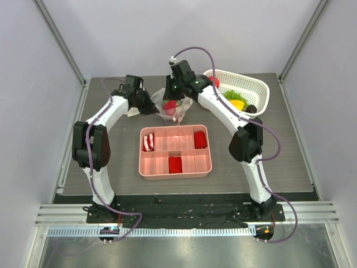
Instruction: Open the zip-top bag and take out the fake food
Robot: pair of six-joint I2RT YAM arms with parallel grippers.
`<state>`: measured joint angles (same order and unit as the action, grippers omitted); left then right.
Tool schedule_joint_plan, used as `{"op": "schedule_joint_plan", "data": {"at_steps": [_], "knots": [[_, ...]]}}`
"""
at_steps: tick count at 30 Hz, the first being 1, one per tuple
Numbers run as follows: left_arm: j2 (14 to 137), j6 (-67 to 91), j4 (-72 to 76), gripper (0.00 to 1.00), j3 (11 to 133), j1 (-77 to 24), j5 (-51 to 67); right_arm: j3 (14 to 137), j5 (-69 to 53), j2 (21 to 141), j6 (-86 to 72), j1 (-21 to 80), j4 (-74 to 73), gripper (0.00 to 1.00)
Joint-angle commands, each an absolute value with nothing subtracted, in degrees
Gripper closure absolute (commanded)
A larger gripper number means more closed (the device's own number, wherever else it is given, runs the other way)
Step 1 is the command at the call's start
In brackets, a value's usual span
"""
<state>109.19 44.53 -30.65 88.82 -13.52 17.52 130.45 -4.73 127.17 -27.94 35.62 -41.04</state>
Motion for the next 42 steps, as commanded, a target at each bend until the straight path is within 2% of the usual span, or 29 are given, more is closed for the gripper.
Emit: {"op": "schedule_joint_plan", "data": {"at_steps": [1,2,4,5,11,13,18,19,23,30,32,33,34,36,37,39,40,42], "knots": [[109.68,44.21,-30.68,1.0,90.26,-13.36,19.76,130.69,-0.27,130.33,-23.91,35.33,-43.32,0.73],[109.86,44.64,-30.67,1.0,90.26,-13.36,20.21,131.13,-0.26,131.12,-23.21,35.42,-44.03,0.65],[109.78,45.44,-30.15,1.0,89.74,-13.45,20.83,133.41,4.11,134.19,-20.59,36.03,-44.73,0.57],[109.69,45.53,-30.06,1.0,89.48,-13.53,20.66,134.46,5.44,135.08,-19.78,36.3,-45.43,0.45],[107.14,45.26,-30.76,1.0,86.57,-13.62,17.58,138.6,10.71,140.71,-16.27,37.35,-46.14,0.22],[107.31,45.35,-30.76,1.0,86.49,-13.71,18.1,138.52,12.3,141.41,-15.12,37.79,-45.88,0.18],[107.84,45.61,-30.23,1.0,86.48,-13.97,18.28,138.61,10.72,143.88,-14.49,38.5,-43.6,0.06],[107.75,45.62,-30.06,1.0,86.48,-13.97,18.37,137.21,9.94,143.35,-14.85,38.58,-41.77,0.01],[107.84,45.97,-29.97,1.0,86.75,-13.98,18.54,129.04,9.58,140.01,-16.7,38.76,-28.78,0.0],[108.02,44.74,-31.29,1.0,87.54,-13.97,18.02,134.91,12.12,146.86,-15.12,38.67,-27.86,0.0],[107.93,44.47,-31.64,1.0,87.63,-13.97,17.84,134.48,12.22,147.13,-14.42,38.58,-28.21,0.05],[107.93,44.47,-31.55,1.0,87.54,-13.97,17.75,134.3,12.48,147.04,-14.41,38.58,-28.21,0.12],[107.93,44.47,-31.47,1.0,87.45,-13.97,17.75,134.04,12.05,146.61,-14.59,38.41,-28.3,0.31],[108.1,44.47,-31.2,1.0,87.36,-13.97,18.02,133.86,11.25,145.73,-15.38,38.23,-28.13,0.52],[108.19,44.3,-31.11,1.0,87.36,-13.97,18.02,133.94,11.08,144.42,-15.64,38.15,-28.04,0.69],[108.28,44.3,-30.68,1.0,87.45,-13.97,18.28,134.91,10.29,142.83,-16.26,38.15,-28.12,0.73],[108.54,44.21,-30.5,1.0,87.63,-13.97,18.54,135.26,10.2,142.04,-16.52,38.14,-28.47,0.82],[108.72,44.12,-29.8,1.0,88.07,-13.97,19.42,137.01,9.58,139.66,-18.28,38.14,-29.61,0.92]]}}
